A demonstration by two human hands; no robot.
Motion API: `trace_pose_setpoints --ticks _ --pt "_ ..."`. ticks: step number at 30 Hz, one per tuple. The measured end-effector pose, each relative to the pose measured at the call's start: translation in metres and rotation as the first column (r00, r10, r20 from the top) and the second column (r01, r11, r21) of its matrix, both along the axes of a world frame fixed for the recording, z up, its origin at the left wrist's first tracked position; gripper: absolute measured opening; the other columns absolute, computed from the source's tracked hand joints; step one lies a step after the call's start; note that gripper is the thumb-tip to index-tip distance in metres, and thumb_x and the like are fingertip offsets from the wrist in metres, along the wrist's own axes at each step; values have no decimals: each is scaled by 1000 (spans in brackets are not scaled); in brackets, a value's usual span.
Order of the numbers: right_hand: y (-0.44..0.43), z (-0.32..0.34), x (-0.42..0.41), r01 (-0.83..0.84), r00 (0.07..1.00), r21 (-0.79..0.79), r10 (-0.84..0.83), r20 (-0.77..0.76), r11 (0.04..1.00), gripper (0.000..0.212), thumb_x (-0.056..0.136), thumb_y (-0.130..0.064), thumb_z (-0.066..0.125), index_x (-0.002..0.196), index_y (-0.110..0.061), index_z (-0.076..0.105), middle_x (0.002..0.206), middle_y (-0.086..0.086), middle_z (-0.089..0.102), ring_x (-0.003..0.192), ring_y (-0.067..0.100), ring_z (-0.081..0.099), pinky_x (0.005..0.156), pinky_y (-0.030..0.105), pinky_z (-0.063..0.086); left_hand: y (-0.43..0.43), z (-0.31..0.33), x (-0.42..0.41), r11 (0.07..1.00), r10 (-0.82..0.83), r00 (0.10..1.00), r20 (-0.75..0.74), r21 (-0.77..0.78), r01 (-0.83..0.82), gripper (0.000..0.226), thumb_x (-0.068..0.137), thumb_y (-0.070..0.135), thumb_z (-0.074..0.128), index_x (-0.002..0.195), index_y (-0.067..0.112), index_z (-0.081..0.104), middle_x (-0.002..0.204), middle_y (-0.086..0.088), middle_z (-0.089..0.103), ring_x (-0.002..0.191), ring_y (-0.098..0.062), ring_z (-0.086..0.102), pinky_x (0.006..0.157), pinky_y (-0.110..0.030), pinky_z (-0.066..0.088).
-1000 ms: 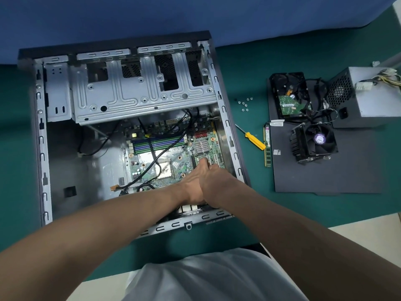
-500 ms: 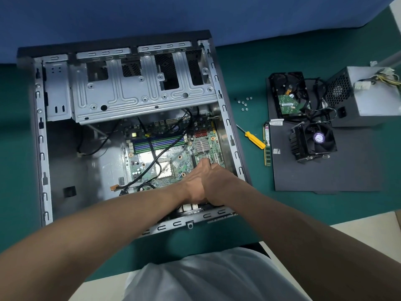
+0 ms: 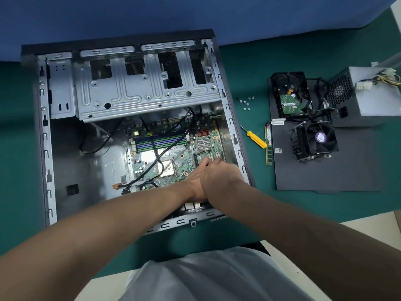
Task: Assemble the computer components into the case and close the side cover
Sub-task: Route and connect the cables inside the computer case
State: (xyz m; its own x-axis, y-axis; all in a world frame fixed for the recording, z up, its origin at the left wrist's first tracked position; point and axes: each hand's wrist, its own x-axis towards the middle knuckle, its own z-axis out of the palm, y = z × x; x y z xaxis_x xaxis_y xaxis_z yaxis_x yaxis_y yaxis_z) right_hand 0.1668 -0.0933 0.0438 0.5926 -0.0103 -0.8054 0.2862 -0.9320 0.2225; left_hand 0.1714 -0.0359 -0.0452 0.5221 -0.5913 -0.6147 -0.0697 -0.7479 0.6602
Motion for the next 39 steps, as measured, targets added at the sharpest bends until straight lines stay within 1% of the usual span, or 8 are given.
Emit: trace_pose_setpoints --ticks 2,3,6,9,13,24,32,39 --pt "0 10 4 -252 967 -75 254 17 965 30 93 -21 58 121 -13 52 90 0 57 73 13 52 70 25 42 4 1 -2 1000 -9 999 -50 10 10 9 87 9 64 84 5 57 100 2 46 85 -8 40 84 0 33" --pt "-4 15 7 -410 911 -57 412 25 910 23 93 -30 57 111 -17 57 75 -3 54 64 14 44 89 31 40 6 -3 -4 1000 -3 998 -60 14 4 16 88 6 62 75 12 55 86 7 42 72 -2 33 77 1 34" --pt "-25 33 11 -606 794 -30 607 21 795 26 92 -45 55 87 -19 56 63 -5 46 64 16 43 110 44 16 6 8 -5 988 32 993 113 -155 -15 27 89 5 62 115 -4 61 108 -9 60 81 4 36 100 -14 24" --pt "-40 34 18 -637 768 22 632 104 771 37 96 -38 51 68 -17 39 60 -7 42 66 17 46 104 41 19 1 4 -6 988 -80 959 273 -109 113 23 91 12 57 112 9 64 123 -14 51 101 -12 29 89 -26 22" --pt "-44 32 15 -645 763 97 629 150 758 47 98 -28 47 63 -12 18 59 -4 38 69 20 51 107 45 18 2 3 -7 980 -124 930 347 -104 170 22 85 11 60 106 11 64 110 -4 43 86 -7 20 79 -21 16" --pt "-40 30 9 -678 735 99 671 97 728 22 99 -30 44 82 -21 56 68 -7 54 69 14 56 100 40 21 2 10 -6 994 -60 984 167 -75 74 33 82 -1 56 74 25 36 84 16 22 72 -7 24 61 -16 28" --pt "-39 36 10 -660 751 125 655 84 741 32 97 -24 49 67 -17 38 63 -4 38 55 13 37 105 39 21 0 3 -5 998 -23 988 154 -48 31 27 92 9 52 119 7 50 86 17 25 89 -9 30 80 -20 31" --pt "-43 32 8 -679 735 84 674 80 730 25 98 -27 45 75 -19 50 65 -4 48 58 14 45 105 41 20 -1 3 -6 995 -34 984 175 -83 49 38 81 -2 54 74 30 34 84 18 22 74 3 23 61 -13 27"
